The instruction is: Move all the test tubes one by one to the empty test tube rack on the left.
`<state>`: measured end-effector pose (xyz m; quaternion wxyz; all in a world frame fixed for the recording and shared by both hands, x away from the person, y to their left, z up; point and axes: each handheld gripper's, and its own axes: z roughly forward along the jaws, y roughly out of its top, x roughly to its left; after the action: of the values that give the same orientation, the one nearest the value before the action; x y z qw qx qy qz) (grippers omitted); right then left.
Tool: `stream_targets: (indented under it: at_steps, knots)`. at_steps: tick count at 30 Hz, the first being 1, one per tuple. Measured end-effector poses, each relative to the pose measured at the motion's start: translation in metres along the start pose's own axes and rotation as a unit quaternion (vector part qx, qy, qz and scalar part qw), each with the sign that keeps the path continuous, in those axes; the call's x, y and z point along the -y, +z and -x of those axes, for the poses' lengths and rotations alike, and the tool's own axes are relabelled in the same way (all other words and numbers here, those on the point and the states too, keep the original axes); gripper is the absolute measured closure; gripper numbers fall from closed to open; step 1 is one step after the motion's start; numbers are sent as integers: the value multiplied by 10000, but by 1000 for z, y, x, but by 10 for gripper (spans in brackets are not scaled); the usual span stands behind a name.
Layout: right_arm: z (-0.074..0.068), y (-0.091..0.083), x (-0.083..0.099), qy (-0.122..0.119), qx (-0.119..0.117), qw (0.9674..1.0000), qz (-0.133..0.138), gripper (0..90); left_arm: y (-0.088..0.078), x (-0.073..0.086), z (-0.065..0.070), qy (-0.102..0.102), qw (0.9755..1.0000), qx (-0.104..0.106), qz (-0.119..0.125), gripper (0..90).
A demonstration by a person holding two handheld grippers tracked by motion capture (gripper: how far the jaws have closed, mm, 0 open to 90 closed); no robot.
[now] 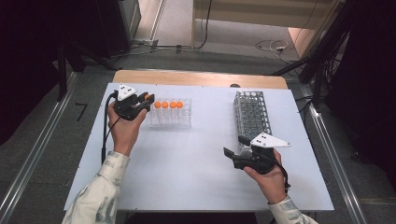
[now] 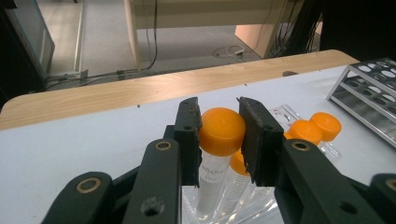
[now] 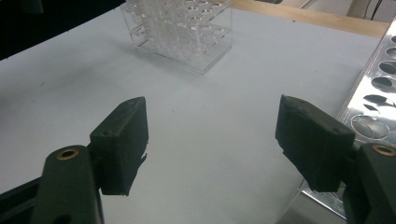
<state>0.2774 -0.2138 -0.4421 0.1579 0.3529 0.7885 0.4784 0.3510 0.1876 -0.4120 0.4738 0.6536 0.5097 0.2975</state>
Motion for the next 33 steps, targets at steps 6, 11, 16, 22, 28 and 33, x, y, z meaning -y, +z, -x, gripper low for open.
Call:
stream_targets:
  at_steps: [6, 11, 16, 22, 28, 33]
  knots:
    - [-1, 1, 1, 3, -4, 10000, -23, 243, 1, 1, 1, -5, 10000, 27, -8, 692]
    - [0, 1, 1, -1, 2, 10000, -20, 243, 2, 2, 1, -8, 10000, 31, -17, 690]
    - [0, 2, 1, -1, 4, 10000, -26, 243, 2, 2, 2, -60, 9999, 90, -18, 670]
    - [0, 2, 1, 0, 6, 10000, -26, 243, 1, 2, 2, -62, 9999, 77, -18, 639]
    - [0, 2, 1, 7, 10, 10000, -32, 243, -1, 1, 1, -87, 9999, 65, 7, 616]
    - [0, 2, 1, -2, 14, 10000, -28, 243, -4, 1, 2, -221, 9995, 178, 100, 549]
